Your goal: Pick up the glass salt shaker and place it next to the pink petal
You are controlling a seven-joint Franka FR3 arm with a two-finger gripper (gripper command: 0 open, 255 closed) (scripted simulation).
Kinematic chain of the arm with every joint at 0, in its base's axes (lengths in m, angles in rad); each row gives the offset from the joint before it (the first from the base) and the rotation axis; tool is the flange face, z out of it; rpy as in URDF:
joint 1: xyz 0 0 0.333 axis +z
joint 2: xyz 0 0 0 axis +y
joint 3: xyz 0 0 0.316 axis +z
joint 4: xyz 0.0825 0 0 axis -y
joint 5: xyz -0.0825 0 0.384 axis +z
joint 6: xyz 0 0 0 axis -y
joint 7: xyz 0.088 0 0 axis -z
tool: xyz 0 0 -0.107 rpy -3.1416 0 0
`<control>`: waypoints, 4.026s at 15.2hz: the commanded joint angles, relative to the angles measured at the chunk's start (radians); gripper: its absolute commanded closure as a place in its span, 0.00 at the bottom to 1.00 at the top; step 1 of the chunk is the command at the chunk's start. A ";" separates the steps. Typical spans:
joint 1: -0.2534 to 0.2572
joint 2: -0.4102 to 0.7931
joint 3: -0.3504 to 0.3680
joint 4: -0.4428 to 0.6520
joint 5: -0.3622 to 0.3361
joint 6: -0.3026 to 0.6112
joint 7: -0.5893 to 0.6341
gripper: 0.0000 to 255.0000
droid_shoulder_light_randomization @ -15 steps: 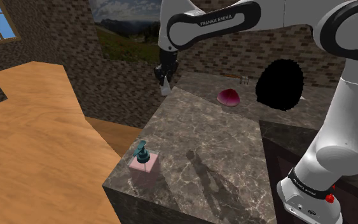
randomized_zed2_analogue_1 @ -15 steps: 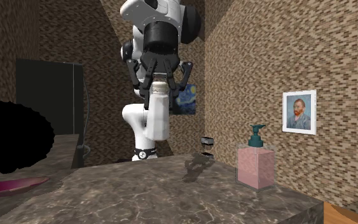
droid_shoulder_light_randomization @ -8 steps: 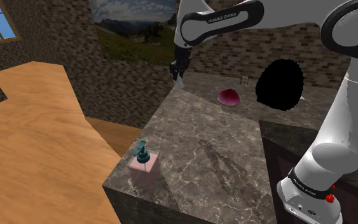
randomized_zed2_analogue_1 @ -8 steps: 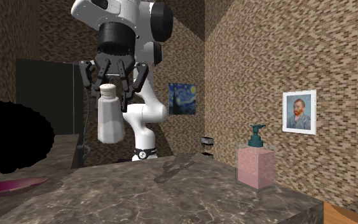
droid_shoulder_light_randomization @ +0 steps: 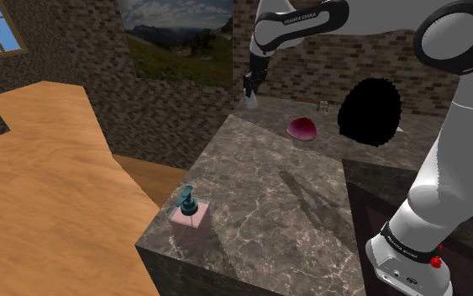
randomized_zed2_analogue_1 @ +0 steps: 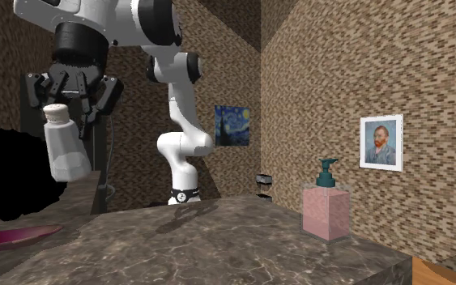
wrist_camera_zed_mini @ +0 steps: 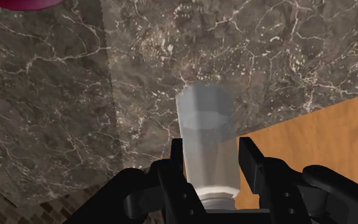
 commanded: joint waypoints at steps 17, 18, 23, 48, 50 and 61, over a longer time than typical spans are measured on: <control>-0.170 0.156 -0.089 0.153 0.069 -0.006 -0.287 1.00; -0.170 0.157 -0.089 0.141 0.070 0.007 -0.288 1.00; -0.170 0.167 -0.089 0.089 0.071 0.070 -0.292 1.00; -0.169 0.265 -0.089 -0.060 0.074 0.316 -0.305 1.00; -0.169 0.265 -0.089 -0.060 0.074 0.316 -0.305 1.00; -0.174 0.197 -0.089 -0.059 0.077 0.247 -0.307 0.00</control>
